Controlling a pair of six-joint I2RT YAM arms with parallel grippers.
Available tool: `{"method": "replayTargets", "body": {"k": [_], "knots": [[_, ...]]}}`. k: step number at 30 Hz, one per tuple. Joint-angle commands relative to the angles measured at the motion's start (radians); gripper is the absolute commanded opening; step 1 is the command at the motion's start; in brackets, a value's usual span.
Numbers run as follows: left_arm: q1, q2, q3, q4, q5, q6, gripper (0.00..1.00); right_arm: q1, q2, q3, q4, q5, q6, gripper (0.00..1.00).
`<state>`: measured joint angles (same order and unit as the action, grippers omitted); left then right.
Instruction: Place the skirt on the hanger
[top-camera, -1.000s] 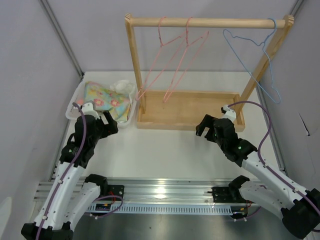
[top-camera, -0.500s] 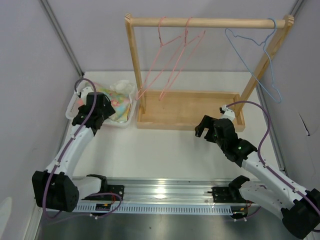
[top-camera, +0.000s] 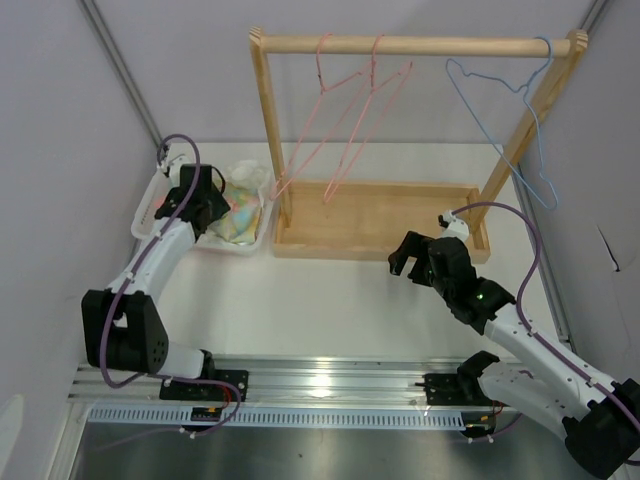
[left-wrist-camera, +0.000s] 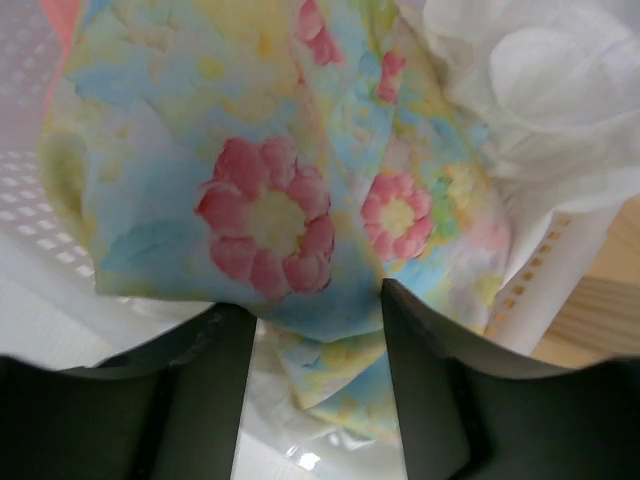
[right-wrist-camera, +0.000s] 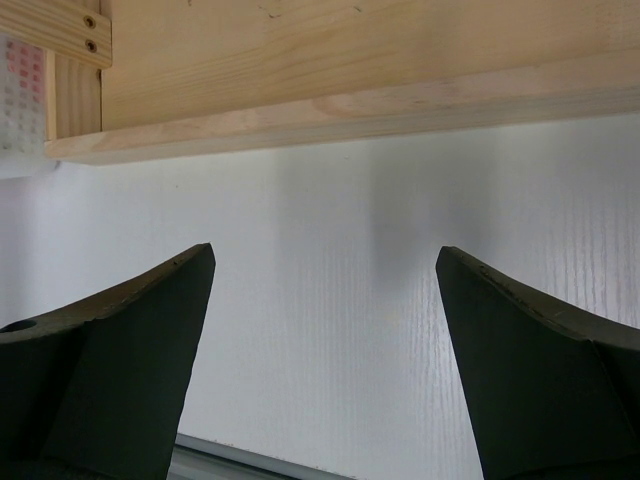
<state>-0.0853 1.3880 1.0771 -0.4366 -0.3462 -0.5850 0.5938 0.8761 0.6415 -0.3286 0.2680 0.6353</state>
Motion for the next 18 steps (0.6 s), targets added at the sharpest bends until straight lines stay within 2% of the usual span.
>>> {"method": "replayTargets", "body": {"k": [1, 3, 5, 6, 15, 18], "knots": [[0.01, 0.046, 0.101, 0.022, 0.032, -0.001, 0.48, 0.001, -0.022, 0.021, 0.005, -0.003, 0.001, 0.99], [0.01, 0.048, 0.109, 0.03, 0.042, 0.005, 0.38, 0.003, -0.025, 0.023, 0.003, -0.001, -0.002, 0.99], [0.01, 0.052, 0.133, 0.033, 0.049, 0.02, 0.21, 0.001, -0.026, 0.024, 0.002, -0.001, -0.005, 0.99], [0.01, 0.055, 0.151, 0.015, 0.049, 0.024, 0.0, 0.003, -0.026, 0.026, 0.0, -0.003, -0.005, 0.99], [0.01, -0.127, 0.337, -0.076, 0.084, 0.128, 0.0, -0.003, -0.008, 0.055, -0.006, -0.004, -0.029, 0.99], [0.01, -0.22, 0.398, -0.103, 0.168, 0.166, 0.0, -0.005, -0.003, 0.066, -0.003, -0.006, -0.04, 0.99]]}}
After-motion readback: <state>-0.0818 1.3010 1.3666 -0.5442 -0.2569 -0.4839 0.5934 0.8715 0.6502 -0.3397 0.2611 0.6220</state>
